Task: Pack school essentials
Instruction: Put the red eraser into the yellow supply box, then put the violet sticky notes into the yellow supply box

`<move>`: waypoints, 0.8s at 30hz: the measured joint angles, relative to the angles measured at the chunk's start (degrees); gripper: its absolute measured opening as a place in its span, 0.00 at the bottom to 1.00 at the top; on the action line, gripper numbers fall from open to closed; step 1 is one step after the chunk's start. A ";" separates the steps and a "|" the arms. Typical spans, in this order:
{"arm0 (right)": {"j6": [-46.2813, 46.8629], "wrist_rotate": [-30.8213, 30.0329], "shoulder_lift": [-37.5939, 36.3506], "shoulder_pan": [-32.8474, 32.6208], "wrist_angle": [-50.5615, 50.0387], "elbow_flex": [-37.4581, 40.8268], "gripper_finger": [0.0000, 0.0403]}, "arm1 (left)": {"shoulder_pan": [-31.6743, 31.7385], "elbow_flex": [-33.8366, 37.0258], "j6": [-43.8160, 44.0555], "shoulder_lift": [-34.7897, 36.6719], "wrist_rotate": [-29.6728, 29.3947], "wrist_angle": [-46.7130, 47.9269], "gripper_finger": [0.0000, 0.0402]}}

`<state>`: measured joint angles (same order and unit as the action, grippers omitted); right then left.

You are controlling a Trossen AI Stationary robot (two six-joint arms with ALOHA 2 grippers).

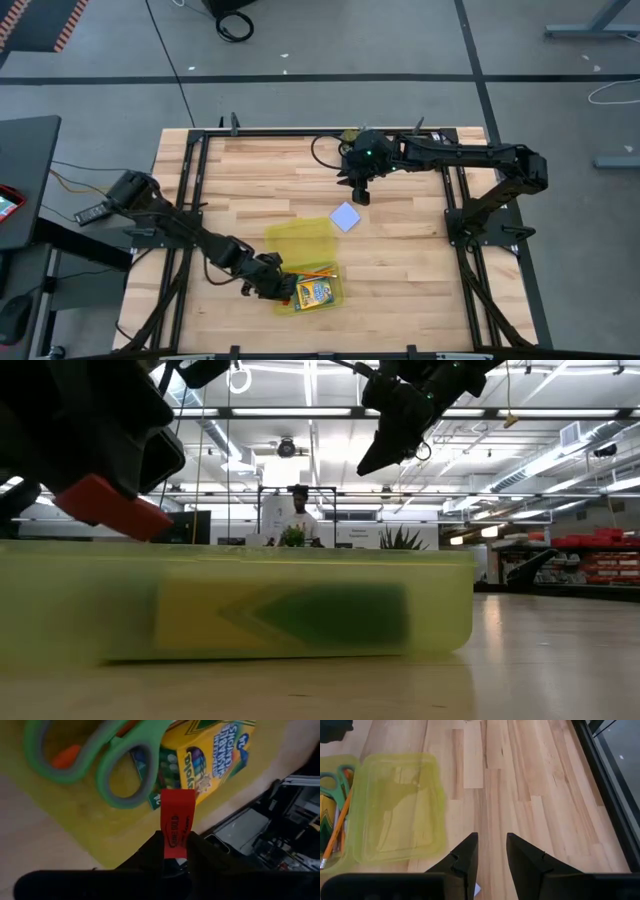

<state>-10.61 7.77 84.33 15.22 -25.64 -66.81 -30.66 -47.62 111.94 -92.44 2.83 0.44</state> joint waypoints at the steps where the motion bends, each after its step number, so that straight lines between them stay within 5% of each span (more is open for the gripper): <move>1: -0.08 0.00 0.00 0.00 0.06 0.00 0.27 | -0.02 -0.04 0.02 -0.24 0.02 0.03 0.20; 14: -0.59 1.55 0.00 0.22 -1.93 0.00 0.27 | -0.98 -0.08 0.96 -0.59 1.94 -0.34 0.41; 24: -1.23 2.85 0.00 0.20 -1.95 0.00 0.27 | -1.93 -0.08 0.69 -0.57 1.40 -0.26 0.40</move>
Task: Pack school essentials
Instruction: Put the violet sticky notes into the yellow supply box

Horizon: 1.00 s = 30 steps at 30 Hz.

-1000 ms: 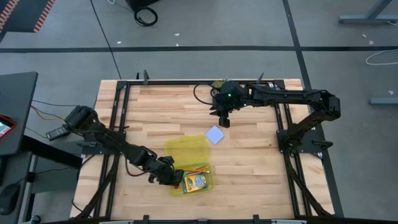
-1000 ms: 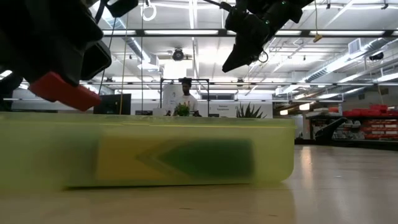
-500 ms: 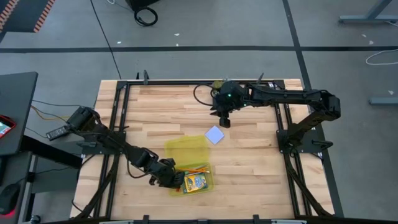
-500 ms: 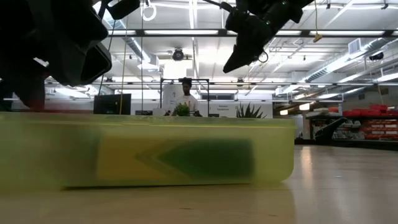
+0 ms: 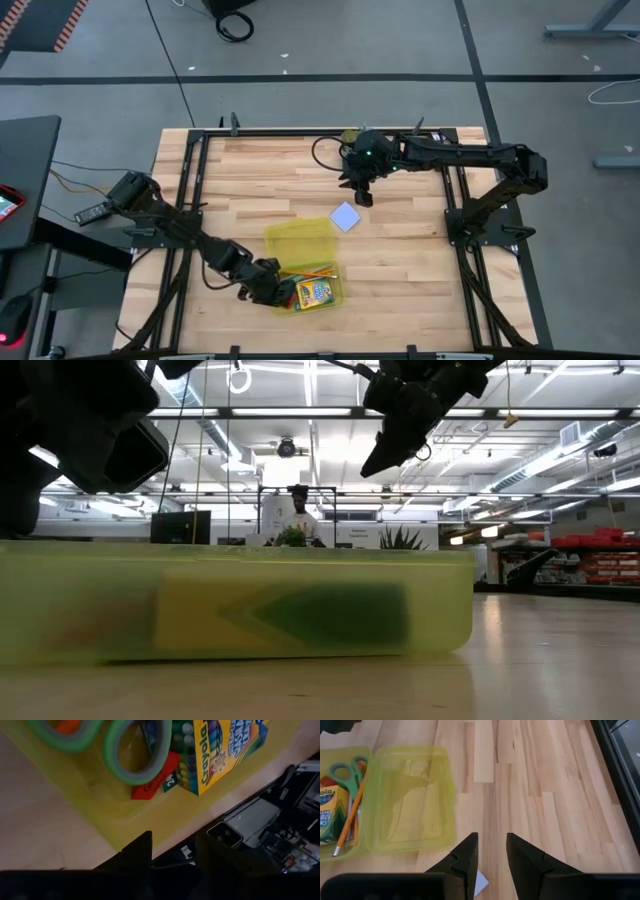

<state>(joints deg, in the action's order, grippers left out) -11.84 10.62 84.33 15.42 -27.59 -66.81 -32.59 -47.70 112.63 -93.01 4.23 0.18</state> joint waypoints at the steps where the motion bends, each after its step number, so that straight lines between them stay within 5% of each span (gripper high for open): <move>1: 0.00 0.14 0.00 0.00 0.01 0.00 0.27 | -0.10 0.00 -0.62 0.00 -0.13 -0.04 0.39; 12: -0.26 0.87 0.00 0.02 2.76 4.78 0.27 | 2.02 -0.07 -16.31 1.50 0.00 -16.07 0.30; 24: 2.72 2.29 0.00 -0.17 9.54 14.91 0.27 | 6.58 -0.08 -25.20 3.87 1.34 -16.14 0.21; 30: 3.57 3.40 0.00 -0.40 13.48 18.54 0.37 | 8.56 -0.09 -28.68 3.87 2.05 -16.00 0.18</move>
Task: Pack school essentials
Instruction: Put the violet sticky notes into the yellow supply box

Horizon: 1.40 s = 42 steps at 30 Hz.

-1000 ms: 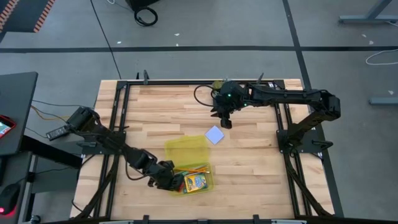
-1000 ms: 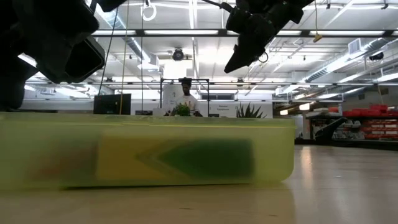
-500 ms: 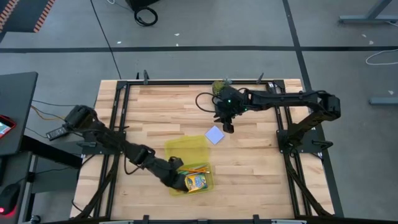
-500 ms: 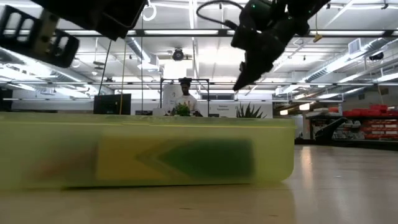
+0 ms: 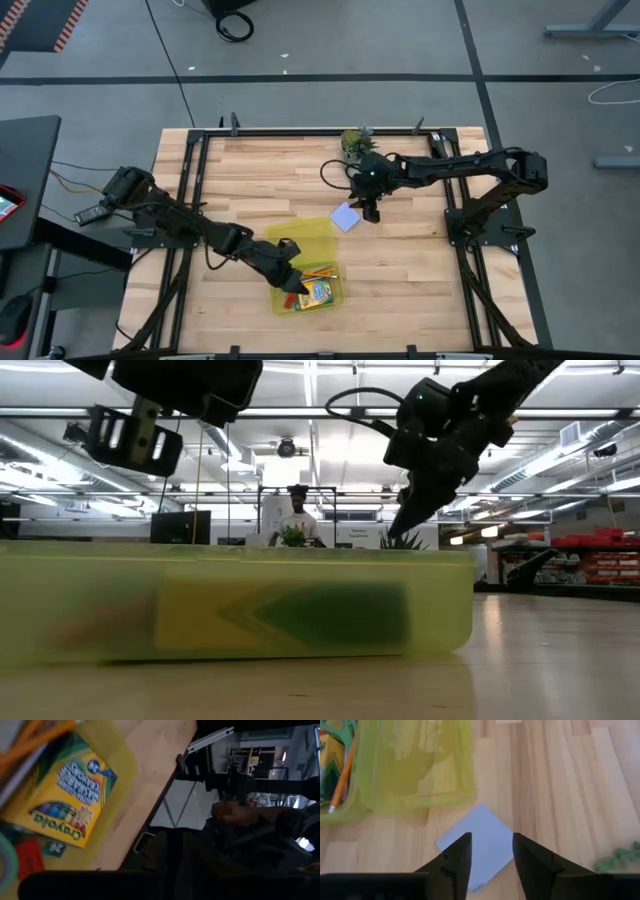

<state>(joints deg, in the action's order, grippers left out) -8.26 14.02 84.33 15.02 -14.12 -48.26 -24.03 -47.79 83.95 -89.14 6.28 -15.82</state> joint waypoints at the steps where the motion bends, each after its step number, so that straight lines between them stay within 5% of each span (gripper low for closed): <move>1: -0.40 -0.04 0.00 -0.22 0.60 0.69 0.39 | 0.23 0.00 -0.70 0.00 0.03 0.07 0.17; 11: -2.20 -2.28 3.68 -2.94 5.45 3.71 0.55 | 2.62 0.09 -4.24 0.73 2.01 1.29 0.14; 19: -0.03 -2.79 9.47 -0.13 2.10 0.80 0.58 | 3.90 0.07 -6.22 3.77 3.57 5.31 0.14; 32: 10.11 9.52 11.72 3.60 -0.14 -0.54 0.58 | 3.95 0.09 -6.68 5.31 4.11 9.60 0.13; 42: 11.95 11.41 11.69 5.28 -0.95 0.73 0.58 | 3.93 0.09 -6.65 5.31 4.11 9.78 0.13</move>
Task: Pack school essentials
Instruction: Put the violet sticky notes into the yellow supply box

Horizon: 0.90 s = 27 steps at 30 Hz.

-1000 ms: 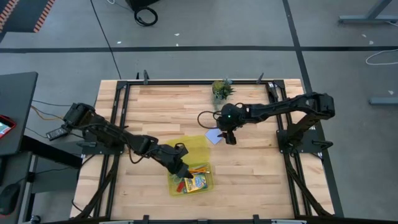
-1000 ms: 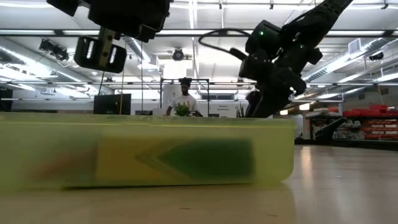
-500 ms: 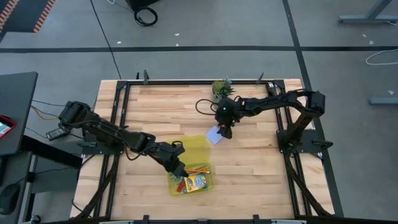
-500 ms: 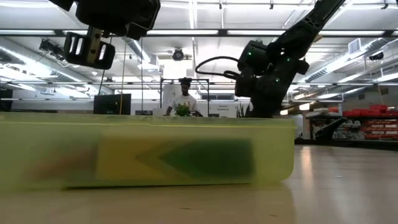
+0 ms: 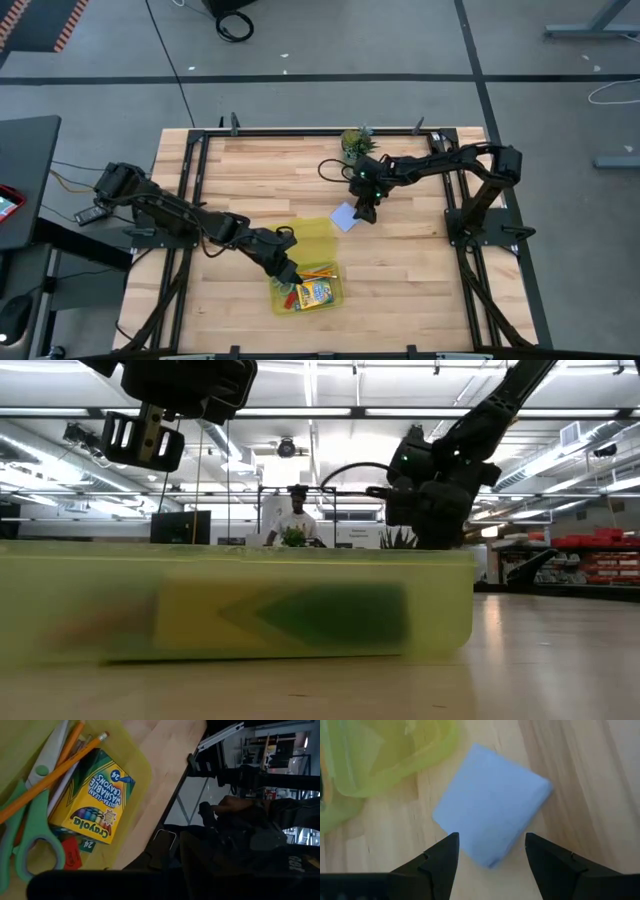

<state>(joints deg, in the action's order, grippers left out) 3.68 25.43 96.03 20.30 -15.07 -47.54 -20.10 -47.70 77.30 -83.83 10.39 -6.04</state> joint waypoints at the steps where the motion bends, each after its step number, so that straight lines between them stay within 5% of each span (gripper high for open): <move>1: 0.00 0.05 0.00 0.24 -0.09 0.37 0.58 | 0.00 0.00 -0.01 0.00 0.00 0.02 0.13; 22: 6.45 4.63 -0.02 -2.82 4.92 1.50 0.58 | -0.18 0.00 -0.37 0.00 0.00 0.70 0.12; 27: 8.98 -0.92 -0.04 -1.52 3.13 1.56 0.58 | -1.23 0.00 0.27 0.00 -0.02 0.72 0.12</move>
<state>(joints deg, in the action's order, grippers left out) 12.66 24.51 95.98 18.78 -11.94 -45.98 -21.33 -47.70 77.57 -83.83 10.38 -5.32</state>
